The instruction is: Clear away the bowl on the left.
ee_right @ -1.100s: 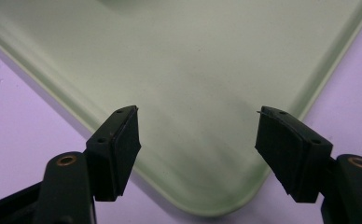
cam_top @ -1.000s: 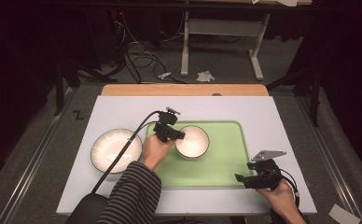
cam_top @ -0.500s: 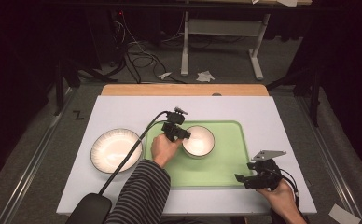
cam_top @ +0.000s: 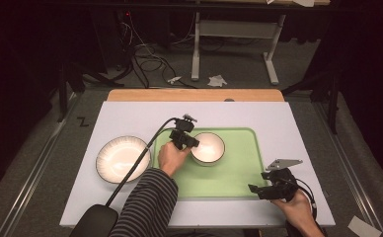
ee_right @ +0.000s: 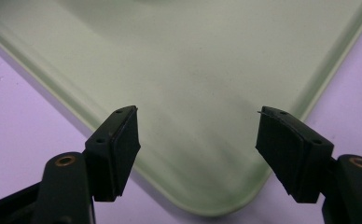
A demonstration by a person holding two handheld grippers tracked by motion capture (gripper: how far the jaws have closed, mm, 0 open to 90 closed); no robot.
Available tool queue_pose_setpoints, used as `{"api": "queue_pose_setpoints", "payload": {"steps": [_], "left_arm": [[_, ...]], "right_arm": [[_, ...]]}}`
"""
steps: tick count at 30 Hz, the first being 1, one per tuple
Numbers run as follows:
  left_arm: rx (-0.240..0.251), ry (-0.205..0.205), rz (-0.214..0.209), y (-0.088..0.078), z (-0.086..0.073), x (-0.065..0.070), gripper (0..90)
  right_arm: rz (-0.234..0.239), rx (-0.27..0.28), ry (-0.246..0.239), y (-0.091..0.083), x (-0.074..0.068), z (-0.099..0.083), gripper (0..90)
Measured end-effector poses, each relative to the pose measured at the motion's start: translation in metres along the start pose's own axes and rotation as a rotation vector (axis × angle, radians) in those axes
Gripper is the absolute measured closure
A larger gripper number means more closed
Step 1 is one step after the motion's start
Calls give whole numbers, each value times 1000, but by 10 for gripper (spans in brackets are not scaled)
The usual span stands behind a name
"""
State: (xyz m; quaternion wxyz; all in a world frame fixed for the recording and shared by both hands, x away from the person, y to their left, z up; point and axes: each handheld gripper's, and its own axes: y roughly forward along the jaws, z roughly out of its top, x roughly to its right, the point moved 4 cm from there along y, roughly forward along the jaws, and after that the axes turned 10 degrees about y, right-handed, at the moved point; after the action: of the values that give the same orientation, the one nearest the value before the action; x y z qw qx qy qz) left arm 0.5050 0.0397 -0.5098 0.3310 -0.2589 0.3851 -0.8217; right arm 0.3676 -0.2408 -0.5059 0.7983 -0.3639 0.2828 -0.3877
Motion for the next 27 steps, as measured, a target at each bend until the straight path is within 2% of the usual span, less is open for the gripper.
{"api": "queue_pose_setpoints", "payload": {"steps": [6,10,14,23,27], "left_arm": [[20,-1,19,-10,2,-3,693],[29,16,28,-19,2,-4,605],[57,30,2,-33,2,-4,542],[99,66,8,-65,-6,-5,502],[116,79,25,-77,-9,-7,495]], "right_arm": [[1,0,3,0,1,0,313],[1,-2,7,0,0,0,313],[-1,2,3,0,1,0,311],[-6,0,5,0,1,0,310],[-6,0,6,0,1,0,310]]}}
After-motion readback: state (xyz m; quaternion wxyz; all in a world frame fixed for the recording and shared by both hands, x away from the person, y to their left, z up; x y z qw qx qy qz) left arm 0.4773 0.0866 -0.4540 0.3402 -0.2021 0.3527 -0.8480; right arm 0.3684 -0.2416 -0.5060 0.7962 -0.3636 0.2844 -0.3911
